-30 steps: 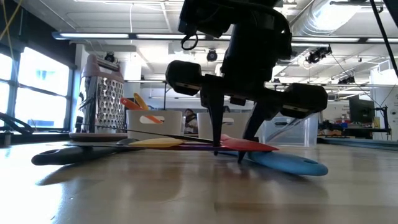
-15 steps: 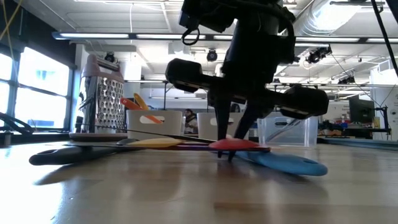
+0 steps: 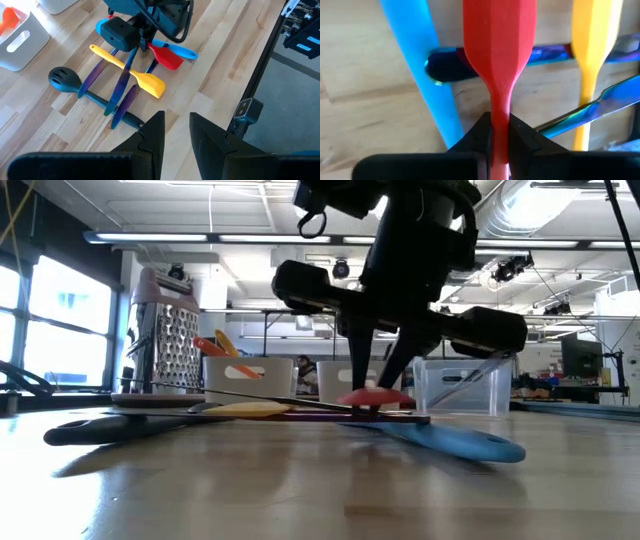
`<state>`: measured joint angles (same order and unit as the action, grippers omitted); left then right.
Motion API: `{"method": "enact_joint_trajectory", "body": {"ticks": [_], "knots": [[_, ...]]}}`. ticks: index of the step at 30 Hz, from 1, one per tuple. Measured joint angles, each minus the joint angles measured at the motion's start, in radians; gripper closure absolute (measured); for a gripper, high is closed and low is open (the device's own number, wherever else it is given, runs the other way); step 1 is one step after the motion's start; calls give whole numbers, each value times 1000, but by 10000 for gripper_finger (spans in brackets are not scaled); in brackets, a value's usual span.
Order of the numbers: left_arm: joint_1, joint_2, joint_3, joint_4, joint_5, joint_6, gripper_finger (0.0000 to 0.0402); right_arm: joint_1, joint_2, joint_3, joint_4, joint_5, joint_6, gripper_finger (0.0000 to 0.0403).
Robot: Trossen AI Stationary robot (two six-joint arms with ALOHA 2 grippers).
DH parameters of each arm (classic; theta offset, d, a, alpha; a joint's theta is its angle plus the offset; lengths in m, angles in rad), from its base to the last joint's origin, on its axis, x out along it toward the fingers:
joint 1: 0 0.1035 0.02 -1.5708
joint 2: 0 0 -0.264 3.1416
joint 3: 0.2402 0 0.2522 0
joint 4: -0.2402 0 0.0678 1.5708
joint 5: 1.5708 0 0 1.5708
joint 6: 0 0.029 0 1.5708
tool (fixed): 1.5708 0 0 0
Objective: Pick & Place Kitchen Items
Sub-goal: Put the red spatula into the left white bin
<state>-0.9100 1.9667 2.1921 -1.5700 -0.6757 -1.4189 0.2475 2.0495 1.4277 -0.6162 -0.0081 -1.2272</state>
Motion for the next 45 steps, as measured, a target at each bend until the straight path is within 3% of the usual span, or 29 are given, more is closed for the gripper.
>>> {"method": "enact_joint_trajectory", "body": {"ticks": [4, 9, 18, 22, 33, 40, 45], "knots": [[0, 0, 0, 0, 0, 0, 316, 10, 0, 0, -18, 31, -2, 364], [0, 0, 0, -1, 0, 1, 316, 18, -21, 0, -25, 61, 2, 383], [0, 0, 0, 0, -16, 23, 316, 45, -79, 0, -23, 253, 53, 383], [0, 0, 0, -1, -19, 27, 316, 36, -143, 0, -24, 334, 167, 390], [0, 0, -12, -2, -56, 53, 316, -17, -429, 0, -74, 430, 556, 399], [0, 0, -62, -1, -78, 53, 316, -46, -561, 0, -90, 537, 598, 399], [4, 0, -82, -1, -158, 53, 316, -74, -589, 0, -90, 583, 597, 399]]}}
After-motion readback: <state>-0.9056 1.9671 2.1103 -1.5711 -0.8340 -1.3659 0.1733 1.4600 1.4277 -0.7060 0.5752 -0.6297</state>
